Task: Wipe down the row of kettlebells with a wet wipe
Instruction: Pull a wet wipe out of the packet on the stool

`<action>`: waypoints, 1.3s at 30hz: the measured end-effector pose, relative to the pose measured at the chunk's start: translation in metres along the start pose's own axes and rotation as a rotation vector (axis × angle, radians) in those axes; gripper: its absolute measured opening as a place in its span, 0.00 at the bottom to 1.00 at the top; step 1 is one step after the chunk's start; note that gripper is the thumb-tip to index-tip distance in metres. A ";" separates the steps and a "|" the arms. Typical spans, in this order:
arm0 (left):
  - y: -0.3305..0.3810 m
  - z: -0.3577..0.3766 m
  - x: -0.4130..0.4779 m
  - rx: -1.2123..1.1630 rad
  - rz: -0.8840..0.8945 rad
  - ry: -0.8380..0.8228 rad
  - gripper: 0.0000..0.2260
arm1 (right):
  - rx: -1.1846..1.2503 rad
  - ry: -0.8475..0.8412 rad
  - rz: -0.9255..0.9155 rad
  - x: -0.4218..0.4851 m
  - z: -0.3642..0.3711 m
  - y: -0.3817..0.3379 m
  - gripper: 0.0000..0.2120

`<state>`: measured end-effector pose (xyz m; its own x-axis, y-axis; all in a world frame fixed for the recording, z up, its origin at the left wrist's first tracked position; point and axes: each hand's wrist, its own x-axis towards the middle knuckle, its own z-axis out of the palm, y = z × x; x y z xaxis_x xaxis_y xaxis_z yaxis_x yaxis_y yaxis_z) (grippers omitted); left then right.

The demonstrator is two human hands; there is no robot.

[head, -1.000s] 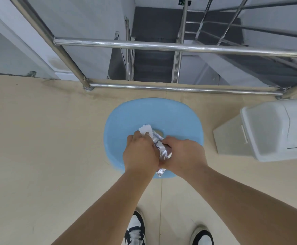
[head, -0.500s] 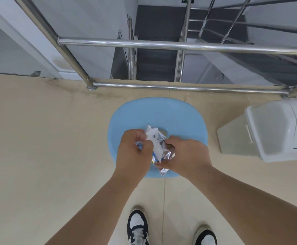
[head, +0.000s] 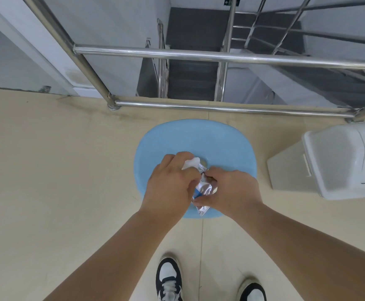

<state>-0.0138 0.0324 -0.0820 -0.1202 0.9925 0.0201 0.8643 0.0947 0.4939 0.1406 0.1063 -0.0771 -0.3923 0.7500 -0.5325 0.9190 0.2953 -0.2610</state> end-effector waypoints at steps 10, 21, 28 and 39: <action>-0.002 -0.015 -0.007 0.148 -0.284 -0.227 0.12 | 0.016 -0.015 0.024 0.000 -0.001 -0.002 0.28; 0.009 -0.048 -0.016 -0.287 -0.244 0.020 0.07 | 0.005 -0.008 0.023 -0.002 0.000 -0.003 0.29; 0.033 -0.066 -0.021 -0.408 -0.240 0.269 0.05 | 0.101 0.005 0.038 -0.006 0.006 -0.003 0.28; 0.111 -0.142 -0.002 -0.692 -0.348 0.258 0.10 | 1.019 -0.141 0.029 -0.085 -0.095 0.002 0.26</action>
<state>0.0135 0.0302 0.0961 -0.5077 0.8582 -0.0755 0.2692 0.2413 0.9323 0.1795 0.0992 0.0447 -0.4317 0.6530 -0.6223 0.4851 -0.4136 -0.7705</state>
